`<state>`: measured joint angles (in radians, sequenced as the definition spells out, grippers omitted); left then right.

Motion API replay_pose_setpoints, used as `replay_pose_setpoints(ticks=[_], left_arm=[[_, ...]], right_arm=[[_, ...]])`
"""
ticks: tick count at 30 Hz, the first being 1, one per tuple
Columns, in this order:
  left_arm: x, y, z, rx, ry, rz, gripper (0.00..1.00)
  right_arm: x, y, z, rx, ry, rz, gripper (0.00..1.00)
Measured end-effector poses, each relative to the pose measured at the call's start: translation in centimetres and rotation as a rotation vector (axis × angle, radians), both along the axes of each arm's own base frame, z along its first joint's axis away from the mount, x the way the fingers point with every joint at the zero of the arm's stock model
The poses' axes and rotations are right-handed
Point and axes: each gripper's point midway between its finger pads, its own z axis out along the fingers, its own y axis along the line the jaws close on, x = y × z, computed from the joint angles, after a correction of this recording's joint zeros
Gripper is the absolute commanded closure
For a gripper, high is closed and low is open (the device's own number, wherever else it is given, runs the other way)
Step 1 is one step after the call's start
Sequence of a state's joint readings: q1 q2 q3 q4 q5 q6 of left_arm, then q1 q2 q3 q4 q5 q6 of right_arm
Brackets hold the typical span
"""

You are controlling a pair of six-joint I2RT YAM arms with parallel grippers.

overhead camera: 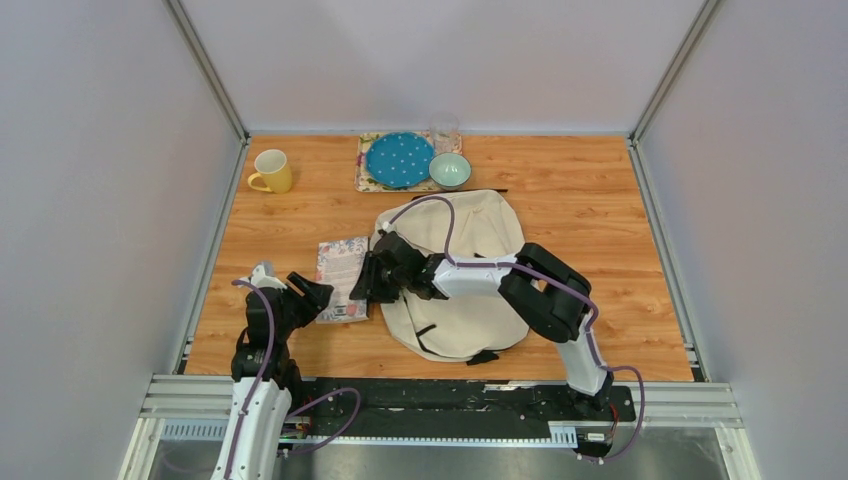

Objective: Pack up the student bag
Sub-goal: Pick up the book from the center of the board.

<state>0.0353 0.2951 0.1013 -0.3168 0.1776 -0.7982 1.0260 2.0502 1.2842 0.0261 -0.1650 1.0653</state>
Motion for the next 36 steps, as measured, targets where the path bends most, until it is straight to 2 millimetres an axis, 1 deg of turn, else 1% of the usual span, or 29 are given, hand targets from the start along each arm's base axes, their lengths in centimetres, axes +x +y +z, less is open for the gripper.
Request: replay_pose_setpoints(ticks=[8,9,10,12,13,15,16,19,21,23,26,27,28,30,34,36], left_arm=[[0.0,-1.1,0.5,-0.046,-0.016,-0.043,0.35],[0.0,-1.1,0.5,-0.05,-0.018,-0.047,0.37],[0.0,-1.2,0.6,-0.053,-0.02,-0.05,0.37],[0.0,-1.3,0.6,-0.057,-0.021,-0.054,0.36],[0.0,-1.4,0.6,-0.059,-0.021,-0.058,0.36],[0.0,-1.4,0.6,-0.059,-0.022,-0.058,0.36],[0.0,-1.4,0.6,-0.058,-0.022,-0.057,0.35],[-0.1,-1.4,0.6,-0.058,-0.023,-0.058,0.27],[-0.1,-1.4,0.8,-0.056,-0.026,-0.06,0.19],[-0.3,-1.5,0.8,-0.05,-0.019,-0.068,0.17],[-1.4,-1.4,0.5,-0.03,0.036,-0.078,0.14],[-1.9,-1.4,0.8,-0.024,0.056,-0.085,0.14],[-2.2,-1.5,1.3,-0.02,0.067,-0.091,0.14],[-2.4,-1.5,3.1,-0.003,0.048,-0.105,0.14],[-1.8,-1.7,9.1,0.02,-0.086,-0.13,0.14],[-1.6,-2.2,11.2,0.011,-0.147,-0.158,0.14]], right_arm=[[-0.5,0.2,-0.3,-0.004,0.018,0.03,0.57],[-0.5,0.2,-0.3,-0.007,0.016,0.033,0.57],[-0.5,0.2,-0.3,-0.009,0.015,0.036,0.61],[-0.6,0.2,-0.3,-0.01,0.011,0.045,0.72],[-0.6,0.1,-0.4,-0.012,0.011,0.049,0.83],[-0.7,0.2,-0.3,-0.007,0.01,0.056,0.92],[-0.7,0.2,-0.2,-0.005,0.006,0.061,0.99],[-0.7,0.2,0.1,-0.004,-0.005,0.066,1.0],[-0.6,0.2,0.3,-0.005,-0.016,0.07,1.0],[-0.7,0.0,1.0,-0.007,-0.032,0.076,1.0],[-1.6,-0.2,2.9,0.005,-0.065,0.101,1.0],[-2.1,-0.4,3.7,0.012,-0.075,0.11,1.0],[-2.5,-0.6,4.6,0.022,-0.085,0.119,1.0],[-3.3,-1.2,6.8,0.052,-0.117,0.135,1.0],[-4.9,-3.3,10.8,0.116,-0.164,0.156,1.0],[-5.7,-4.7,12.6,0.147,-0.183,0.158,1.0]])
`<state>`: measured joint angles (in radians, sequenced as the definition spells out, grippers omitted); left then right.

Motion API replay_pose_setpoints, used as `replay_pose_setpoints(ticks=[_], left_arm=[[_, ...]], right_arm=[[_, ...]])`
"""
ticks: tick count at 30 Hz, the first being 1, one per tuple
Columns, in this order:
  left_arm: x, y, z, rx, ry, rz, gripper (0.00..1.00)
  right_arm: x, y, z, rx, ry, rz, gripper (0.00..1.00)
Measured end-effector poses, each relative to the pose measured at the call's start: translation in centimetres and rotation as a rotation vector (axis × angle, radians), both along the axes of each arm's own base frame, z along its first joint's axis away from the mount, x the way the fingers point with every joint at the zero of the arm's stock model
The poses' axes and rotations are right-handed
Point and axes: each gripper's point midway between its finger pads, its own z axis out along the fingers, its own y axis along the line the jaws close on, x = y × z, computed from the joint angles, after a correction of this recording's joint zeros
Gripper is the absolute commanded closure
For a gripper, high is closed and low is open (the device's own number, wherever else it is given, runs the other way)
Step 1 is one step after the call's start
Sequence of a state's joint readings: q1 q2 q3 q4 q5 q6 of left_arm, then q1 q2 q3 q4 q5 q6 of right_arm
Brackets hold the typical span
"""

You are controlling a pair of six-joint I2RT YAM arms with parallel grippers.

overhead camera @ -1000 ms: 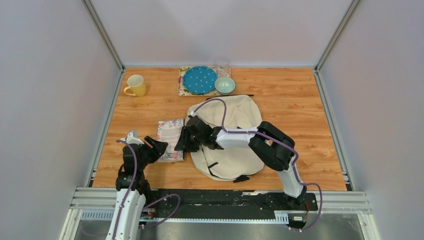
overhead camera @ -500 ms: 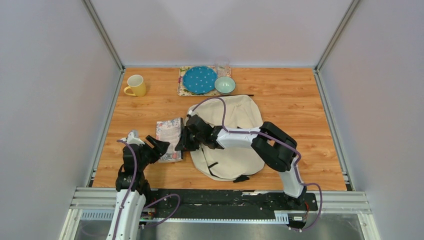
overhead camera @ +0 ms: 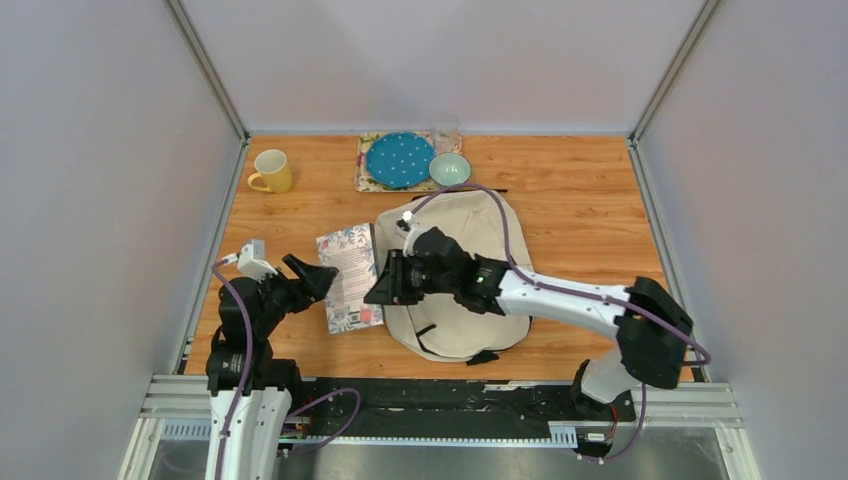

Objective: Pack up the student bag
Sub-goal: Pick up the book from the center of the board.

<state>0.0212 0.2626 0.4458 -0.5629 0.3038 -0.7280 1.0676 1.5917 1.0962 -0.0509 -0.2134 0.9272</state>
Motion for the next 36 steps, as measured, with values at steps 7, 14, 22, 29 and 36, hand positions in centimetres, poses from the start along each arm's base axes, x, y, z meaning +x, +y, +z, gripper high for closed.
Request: replay_pose_setpoints(ticks=[7,14,22,29,36], left_arm=[[0.3,-4.4,4.9,-0.178,-0.156,-0.236,0.14],[0.0,-7.3,8.6,-0.378,-0.294,-0.436,0.14],[-2.1,-8.3,12.9,-0.474,-0.445,-0.559,0.14],[-3.4,-8.7,14.7,-0.455,-0.506,-0.629,0.14],[-2.4,-9.2,13.1,-0.441,-0.432,-0.626,0.14]], right_arm=[[-2.8,-6.5,6.9,0.133,-0.085,-0.03,1.0],[-3.7,-11.3,12.7,0.274,-0.176,-0.084,1.0],[-3.9,-13.1,11.0,0.247,-0.153,-0.124,1.0],[-3.3,-13.7,9.5,0.203,-0.118,-0.162,1.0],[-3.7,-13.5,9.9,0.223,-0.096,-0.146,1.0]])
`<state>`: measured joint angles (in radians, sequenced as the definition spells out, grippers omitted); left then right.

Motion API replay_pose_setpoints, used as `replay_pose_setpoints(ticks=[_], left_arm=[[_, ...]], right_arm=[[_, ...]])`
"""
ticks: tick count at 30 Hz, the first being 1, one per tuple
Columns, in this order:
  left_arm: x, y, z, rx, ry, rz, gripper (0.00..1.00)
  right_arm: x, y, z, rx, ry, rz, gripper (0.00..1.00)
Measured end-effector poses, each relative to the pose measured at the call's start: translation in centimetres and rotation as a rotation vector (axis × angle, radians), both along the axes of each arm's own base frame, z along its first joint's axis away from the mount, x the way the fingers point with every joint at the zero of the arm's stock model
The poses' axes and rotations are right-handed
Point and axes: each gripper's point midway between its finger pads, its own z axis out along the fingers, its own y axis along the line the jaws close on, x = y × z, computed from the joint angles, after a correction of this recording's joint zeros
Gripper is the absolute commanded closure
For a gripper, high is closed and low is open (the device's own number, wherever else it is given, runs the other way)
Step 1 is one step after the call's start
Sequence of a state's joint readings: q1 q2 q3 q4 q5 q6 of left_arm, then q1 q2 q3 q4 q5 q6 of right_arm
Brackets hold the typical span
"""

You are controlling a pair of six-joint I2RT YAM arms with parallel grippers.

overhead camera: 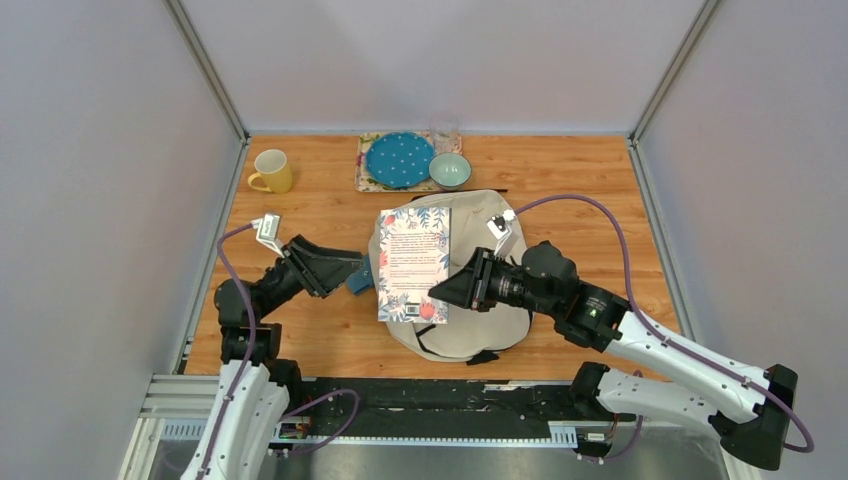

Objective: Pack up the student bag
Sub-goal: Pick up the book from the center of the board.

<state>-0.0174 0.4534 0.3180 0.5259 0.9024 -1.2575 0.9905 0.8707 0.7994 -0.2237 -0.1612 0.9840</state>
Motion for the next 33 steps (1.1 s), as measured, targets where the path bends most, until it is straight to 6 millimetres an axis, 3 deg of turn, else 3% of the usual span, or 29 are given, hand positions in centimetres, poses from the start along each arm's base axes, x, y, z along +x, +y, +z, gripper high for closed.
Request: replay_pose_setpoints(ticks=[8,17,25,33], left_arm=[[-0.7,-3.3,-0.9,0.077,0.02,-0.094,0.14],[0.6,-3.4,-2.7,0.078,0.059,-0.053,0.13],[0.3,-3.7,-2.1,0.01,0.047,-0.09,0.13],[-0.7,-3.8,-0.2,-0.047,-0.011,-0.14,0.13]], right_arm=[[-0.7,0.9,1.3,0.064,0.013,0.054,1.0],[-1.9,1.0,1.8,0.148,0.014,0.103,1.0],[-2.5,1.1,2.3,0.204,0.001,0.139,1.0],[-3.4,1.1,3.8,0.256,-0.033,0.193,1.0]])
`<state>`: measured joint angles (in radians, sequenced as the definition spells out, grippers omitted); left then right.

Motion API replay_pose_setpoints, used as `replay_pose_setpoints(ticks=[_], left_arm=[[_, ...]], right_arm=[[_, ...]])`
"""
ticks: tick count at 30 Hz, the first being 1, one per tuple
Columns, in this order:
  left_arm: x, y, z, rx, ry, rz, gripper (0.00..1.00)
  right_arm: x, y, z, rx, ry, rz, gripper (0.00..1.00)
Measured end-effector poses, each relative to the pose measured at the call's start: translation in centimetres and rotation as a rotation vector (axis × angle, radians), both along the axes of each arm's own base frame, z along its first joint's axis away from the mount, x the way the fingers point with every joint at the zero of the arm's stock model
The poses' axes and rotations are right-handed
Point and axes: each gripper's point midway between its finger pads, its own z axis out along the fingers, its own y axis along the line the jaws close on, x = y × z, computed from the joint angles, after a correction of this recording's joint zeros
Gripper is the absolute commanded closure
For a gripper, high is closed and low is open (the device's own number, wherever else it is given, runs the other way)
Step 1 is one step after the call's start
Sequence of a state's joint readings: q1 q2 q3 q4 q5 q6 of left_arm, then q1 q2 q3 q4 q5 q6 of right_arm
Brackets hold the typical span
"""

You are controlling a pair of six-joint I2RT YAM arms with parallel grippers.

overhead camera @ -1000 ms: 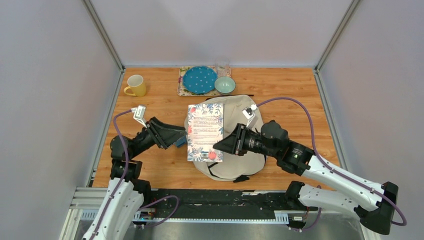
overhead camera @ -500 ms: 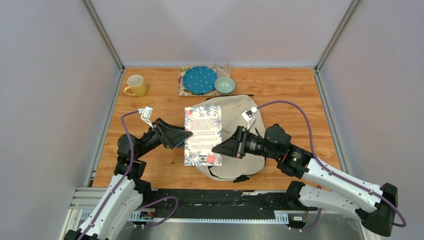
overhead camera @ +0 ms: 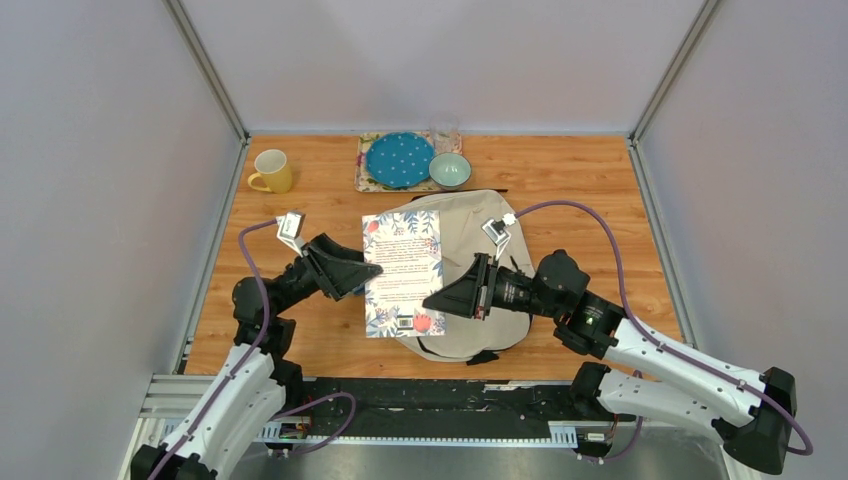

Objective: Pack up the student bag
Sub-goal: Pick up the book from the center of the board.

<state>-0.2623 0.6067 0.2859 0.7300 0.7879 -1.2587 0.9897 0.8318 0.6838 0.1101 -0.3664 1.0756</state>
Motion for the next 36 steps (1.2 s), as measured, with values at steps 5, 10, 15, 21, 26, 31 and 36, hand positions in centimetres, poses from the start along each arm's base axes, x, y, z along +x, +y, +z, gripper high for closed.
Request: replay_pose_setpoints(ticks=[5,10,15,21,26,31,36], left_arm=[[-0.4,-0.4,0.0,-0.029,0.012,-0.052,0.13],[-1.1,-0.8,0.5,-0.049,0.002,-0.1,0.13],[-2.0,-1.0,1.4,-0.07,-0.038,-0.137,0.22],[-2.6,-0.9,1.6,-0.09,-0.05,-0.158,0.63],[-2.3,-0.8,1.3,-0.099,-0.009,-0.15,0.95],[-1.8,-0.8,0.3,-0.072,0.036,-0.119,1.0],[-0.5,-0.5,-0.8,0.011,0.062,-0.001,1.0]], right_arm=[[-0.6,0.0,0.8,0.031,-0.02,0.033,1.0],[-0.8,0.5,0.7,0.035,-0.024,0.063,1.0],[-0.9,0.9,0.0,0.014,-0.012,0.088,1.0],[-0.6,0.8,-0.6,-0.012,-0.015,0.078,1.0],[0.7,0.8,-1.4,-0.099,-0.028,0.055,0.96],[1.4,0.2,-2.2,-0.192,-0.04,0.024,0.64],[3.9,-1.0,-3.7,-0.291,-0.019,-0.122,0.47]])
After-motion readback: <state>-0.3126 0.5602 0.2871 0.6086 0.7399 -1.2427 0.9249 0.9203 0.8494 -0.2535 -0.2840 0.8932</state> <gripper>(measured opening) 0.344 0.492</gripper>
